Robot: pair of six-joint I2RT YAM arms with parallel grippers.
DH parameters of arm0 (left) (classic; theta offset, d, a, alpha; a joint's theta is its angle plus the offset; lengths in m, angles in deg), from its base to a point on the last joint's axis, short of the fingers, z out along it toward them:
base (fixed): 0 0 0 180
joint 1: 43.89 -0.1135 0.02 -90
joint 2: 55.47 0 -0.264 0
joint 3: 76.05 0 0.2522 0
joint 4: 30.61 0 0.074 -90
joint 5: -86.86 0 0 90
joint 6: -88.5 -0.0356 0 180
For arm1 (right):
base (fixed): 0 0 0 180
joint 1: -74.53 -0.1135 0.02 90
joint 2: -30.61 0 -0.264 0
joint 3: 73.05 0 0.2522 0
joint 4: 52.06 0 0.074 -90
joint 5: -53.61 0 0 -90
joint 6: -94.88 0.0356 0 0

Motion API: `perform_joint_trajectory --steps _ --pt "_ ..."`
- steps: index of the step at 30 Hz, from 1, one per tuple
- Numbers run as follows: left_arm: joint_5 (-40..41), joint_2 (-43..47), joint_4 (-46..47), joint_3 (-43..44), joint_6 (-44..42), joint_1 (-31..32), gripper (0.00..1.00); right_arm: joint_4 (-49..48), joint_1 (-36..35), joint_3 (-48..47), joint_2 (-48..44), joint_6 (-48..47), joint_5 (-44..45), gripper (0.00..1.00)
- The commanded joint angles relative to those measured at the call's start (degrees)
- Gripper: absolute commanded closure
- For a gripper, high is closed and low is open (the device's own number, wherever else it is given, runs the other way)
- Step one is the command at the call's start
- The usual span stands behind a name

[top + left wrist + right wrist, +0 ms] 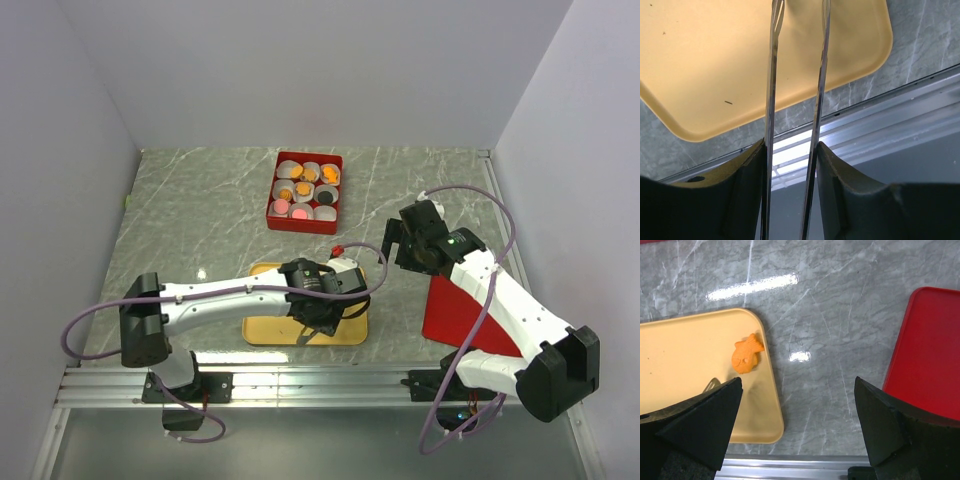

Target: Pack the cookies

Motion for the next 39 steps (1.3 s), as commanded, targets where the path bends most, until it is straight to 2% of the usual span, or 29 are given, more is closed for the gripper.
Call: perform_joint_trajectory --steps 1,19,24,31,39 --pt "-0.43 -1.02 1.52 2.85 -1.51 0.49 0.52 -0.56 -0.22 0.79 -0.25 -0.34 0.30 0.00" --pt "1.76 -10.34 -0.23 11.81 -7.22 0.31 0.52 -1.09 0.40 1.67 -0.25 -1.30 0.04 0.00" --pt "3.61 -13.15 -3.04 15.68 -7.84 0.22 0.53 -1.09 0.75 2.19 -0.86 -1.57 0.22 0.00" --pt "6.69 -12.10 -9.28 21.66 -6.52 0.22 0.53 -1.26 1.45 2.28 -1.21 -1.57 0.39 0.00" --pt "7.48 -11.04 -10.61 18.50 -5.47 0.14 0.53 -1.62 1.63 2.20 -0.42 -1.65 0.04 0.00"
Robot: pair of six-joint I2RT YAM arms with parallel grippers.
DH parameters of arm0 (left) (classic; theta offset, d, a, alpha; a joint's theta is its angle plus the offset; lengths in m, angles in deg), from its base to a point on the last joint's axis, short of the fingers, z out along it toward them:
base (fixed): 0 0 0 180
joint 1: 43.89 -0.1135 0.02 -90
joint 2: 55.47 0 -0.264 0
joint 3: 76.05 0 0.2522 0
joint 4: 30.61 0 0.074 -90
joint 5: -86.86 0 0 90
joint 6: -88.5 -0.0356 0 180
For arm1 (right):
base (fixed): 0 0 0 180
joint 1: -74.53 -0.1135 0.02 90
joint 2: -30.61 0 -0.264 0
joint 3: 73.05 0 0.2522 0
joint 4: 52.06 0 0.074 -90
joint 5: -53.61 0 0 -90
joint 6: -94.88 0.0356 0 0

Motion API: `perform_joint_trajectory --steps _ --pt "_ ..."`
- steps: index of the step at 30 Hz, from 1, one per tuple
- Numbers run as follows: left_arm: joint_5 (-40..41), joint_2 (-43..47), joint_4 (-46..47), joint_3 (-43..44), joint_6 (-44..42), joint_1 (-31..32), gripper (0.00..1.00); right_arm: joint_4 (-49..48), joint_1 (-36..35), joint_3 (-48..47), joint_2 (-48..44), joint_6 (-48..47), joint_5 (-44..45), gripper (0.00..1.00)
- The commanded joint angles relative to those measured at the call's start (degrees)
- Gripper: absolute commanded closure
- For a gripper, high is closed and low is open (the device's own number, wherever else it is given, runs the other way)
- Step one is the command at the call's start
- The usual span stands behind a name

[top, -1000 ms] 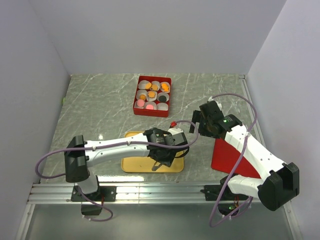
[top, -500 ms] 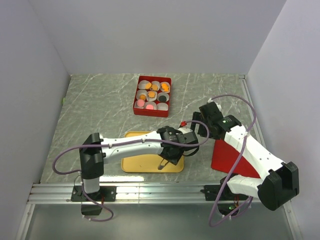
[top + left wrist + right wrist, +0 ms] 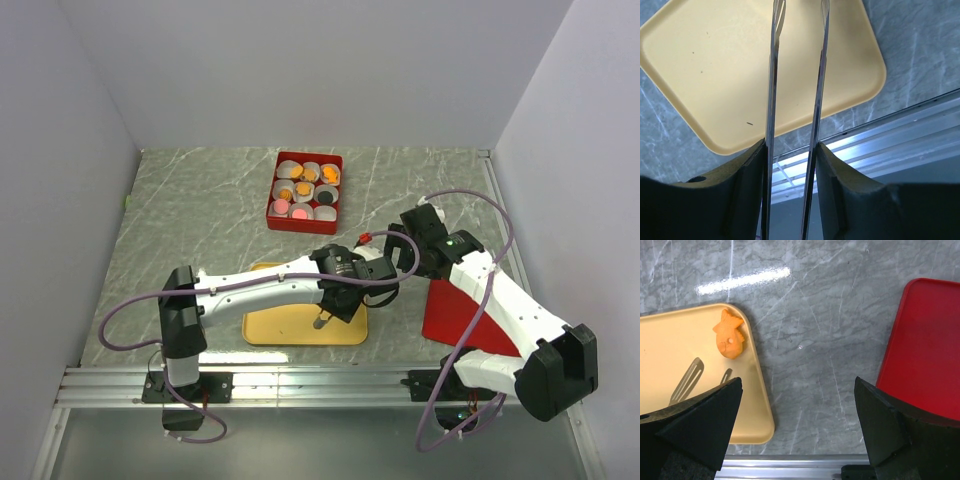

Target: Pack the cookies

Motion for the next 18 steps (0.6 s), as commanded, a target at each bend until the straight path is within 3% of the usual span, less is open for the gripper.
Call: perform_joint_trajectory --steps 1,18 --pt "1.91 1.55 -1.71 -0.47 0.94 -0.08 0.53 -1.14 0.40 -0.12 -0.60 -0.63 0.43 0.00" --pt "-4.42 0.49 4.96 -3.11 -2.84 -3.33 0.46 -0.96 1.02 -0.30 0.46 -0.80 1.05 0.00"
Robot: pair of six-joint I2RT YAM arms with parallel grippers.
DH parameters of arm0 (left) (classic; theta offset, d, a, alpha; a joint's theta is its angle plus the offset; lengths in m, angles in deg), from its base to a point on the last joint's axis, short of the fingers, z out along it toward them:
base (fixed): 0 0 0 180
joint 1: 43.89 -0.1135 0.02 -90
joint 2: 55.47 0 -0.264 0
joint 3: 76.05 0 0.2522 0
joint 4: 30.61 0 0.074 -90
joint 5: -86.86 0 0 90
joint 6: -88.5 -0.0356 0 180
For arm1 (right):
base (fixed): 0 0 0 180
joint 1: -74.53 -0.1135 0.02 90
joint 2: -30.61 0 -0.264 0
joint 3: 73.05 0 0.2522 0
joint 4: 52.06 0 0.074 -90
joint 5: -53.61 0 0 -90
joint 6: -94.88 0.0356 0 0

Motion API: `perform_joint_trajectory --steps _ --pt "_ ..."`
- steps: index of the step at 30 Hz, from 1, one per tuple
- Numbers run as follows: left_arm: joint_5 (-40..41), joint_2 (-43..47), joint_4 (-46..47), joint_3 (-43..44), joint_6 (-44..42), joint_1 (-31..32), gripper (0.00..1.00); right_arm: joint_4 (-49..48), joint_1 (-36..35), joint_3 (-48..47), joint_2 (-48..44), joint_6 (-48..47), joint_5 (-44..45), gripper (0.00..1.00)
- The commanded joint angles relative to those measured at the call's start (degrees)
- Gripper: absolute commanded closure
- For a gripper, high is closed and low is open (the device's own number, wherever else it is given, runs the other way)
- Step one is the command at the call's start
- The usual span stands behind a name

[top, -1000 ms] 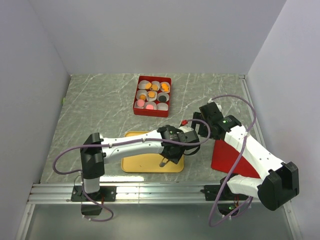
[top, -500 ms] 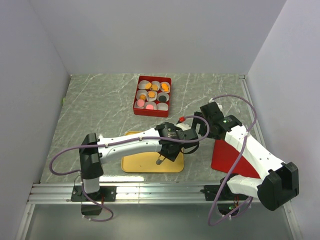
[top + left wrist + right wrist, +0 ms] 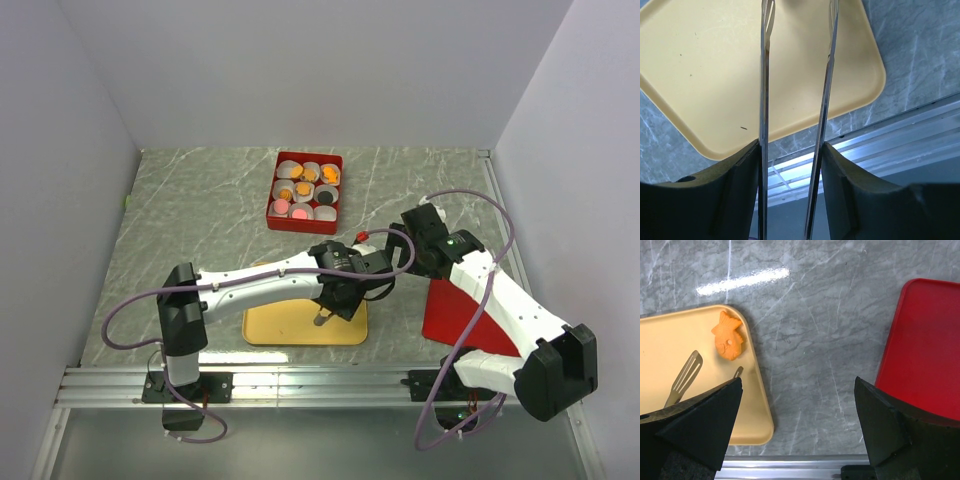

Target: Pack the cookies

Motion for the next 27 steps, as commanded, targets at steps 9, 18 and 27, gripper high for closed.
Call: perform_joint_trajectory --steps 9,18,27 --pt "-4.45 -0.28 5.27 -1.52 -3.88 -3.96 0.46 -0.81 1.29 -0.39 0.81 -0.89 1.38 0.00" --pt "-5.51 -2.04 6.06 -0.82 -5.37 -5.36 0.49 -0.89 1.90 -0.56 1.43 -1.15 1.29 0.00" --pt "-5.34 -1.51 5.18 -1.08 -5.11 -8.27 0.62 -1.16 2.16 -0.65 2.30 -1.51 0.94 0.00"
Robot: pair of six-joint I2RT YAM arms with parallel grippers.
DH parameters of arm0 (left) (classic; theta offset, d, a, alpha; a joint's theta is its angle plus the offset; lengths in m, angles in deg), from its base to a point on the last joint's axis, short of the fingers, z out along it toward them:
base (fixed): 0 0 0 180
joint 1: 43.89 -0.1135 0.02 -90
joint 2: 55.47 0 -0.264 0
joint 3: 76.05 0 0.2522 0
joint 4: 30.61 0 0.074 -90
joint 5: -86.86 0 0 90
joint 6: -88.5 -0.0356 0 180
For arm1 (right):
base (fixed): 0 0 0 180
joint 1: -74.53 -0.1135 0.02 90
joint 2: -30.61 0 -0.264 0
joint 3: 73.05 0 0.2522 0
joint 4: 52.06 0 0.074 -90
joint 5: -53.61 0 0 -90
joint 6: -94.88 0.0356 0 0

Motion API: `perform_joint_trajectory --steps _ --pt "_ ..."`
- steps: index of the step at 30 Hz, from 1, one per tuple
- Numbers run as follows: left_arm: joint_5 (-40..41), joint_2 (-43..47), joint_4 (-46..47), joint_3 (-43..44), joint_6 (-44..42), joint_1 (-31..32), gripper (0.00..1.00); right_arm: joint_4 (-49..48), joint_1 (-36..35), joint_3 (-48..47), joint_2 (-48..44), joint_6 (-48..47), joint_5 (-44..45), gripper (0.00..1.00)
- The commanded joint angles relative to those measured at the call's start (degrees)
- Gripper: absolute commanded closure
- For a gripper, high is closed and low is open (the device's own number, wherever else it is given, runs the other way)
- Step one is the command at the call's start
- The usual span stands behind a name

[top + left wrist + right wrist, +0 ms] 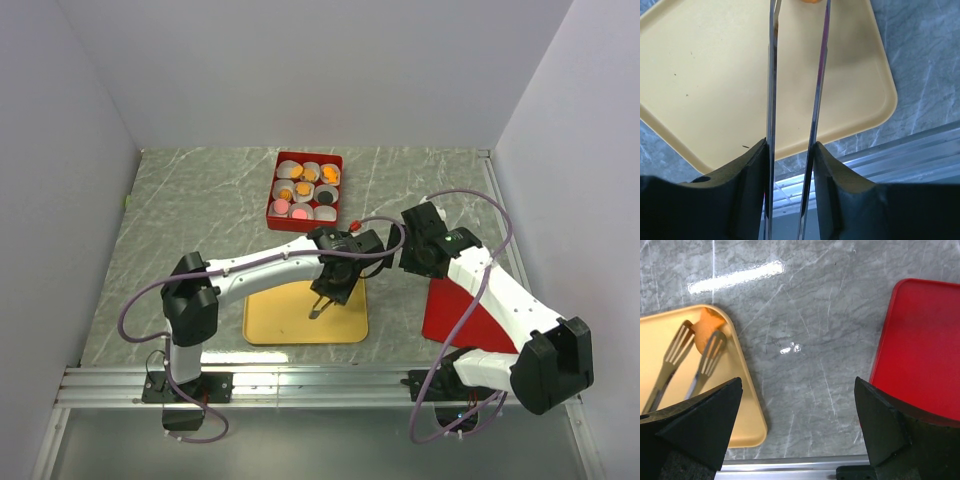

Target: Pack the cookies

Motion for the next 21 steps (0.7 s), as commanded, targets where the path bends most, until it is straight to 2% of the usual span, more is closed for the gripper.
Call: perform_joint_trajectory --steps 1,7,13,21 --pt "0.30 1.53 -0.22 0.71 -0.52 -1.12 0.62 -1.33 0.61 -0.74 0.23 -0.50 0.79 0.00" --pt "1.18 4.69 -2.58 0.88 -0.17 -2.26 0.63 -1.51 1.23 -0.39 -0.03 -0.50 0.44 0.00" --pt "3.37 7.94 -7.33 6.68 0.80 -4.02 0.61 -1.95 2.02 -0.38 -0.65 -0.68 -0.62 0.00" --pt "5.40 8.91 -9.10 14.06 -1.31 -10.69 0.60 -2.39 2.02 -1.26 1.10 -0.76 -2.11 0.00"
